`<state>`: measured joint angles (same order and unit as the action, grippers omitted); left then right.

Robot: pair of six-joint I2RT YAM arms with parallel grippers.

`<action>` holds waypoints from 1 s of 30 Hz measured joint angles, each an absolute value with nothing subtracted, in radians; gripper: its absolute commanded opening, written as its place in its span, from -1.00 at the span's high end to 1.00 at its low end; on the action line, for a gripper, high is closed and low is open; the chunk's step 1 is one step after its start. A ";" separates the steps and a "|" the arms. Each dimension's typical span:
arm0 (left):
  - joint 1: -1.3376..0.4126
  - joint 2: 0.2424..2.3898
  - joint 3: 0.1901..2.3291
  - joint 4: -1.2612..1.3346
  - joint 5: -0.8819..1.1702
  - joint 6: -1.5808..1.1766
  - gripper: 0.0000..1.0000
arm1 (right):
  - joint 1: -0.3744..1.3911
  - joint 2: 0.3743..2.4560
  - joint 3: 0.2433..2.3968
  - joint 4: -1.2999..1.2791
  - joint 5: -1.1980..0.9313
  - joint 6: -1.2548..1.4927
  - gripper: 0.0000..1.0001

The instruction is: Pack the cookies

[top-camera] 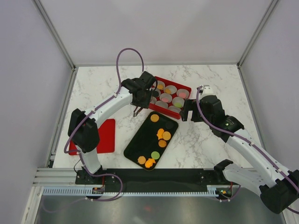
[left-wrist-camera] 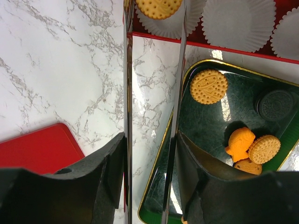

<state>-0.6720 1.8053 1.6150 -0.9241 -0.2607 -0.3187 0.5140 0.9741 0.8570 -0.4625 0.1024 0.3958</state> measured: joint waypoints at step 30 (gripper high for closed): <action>-0.672 1.736 1.613 -0.925 -0.233 -0.295 -0.09 | 0.514 0.974 0.857 -0.463 0.115 0.396 -0.96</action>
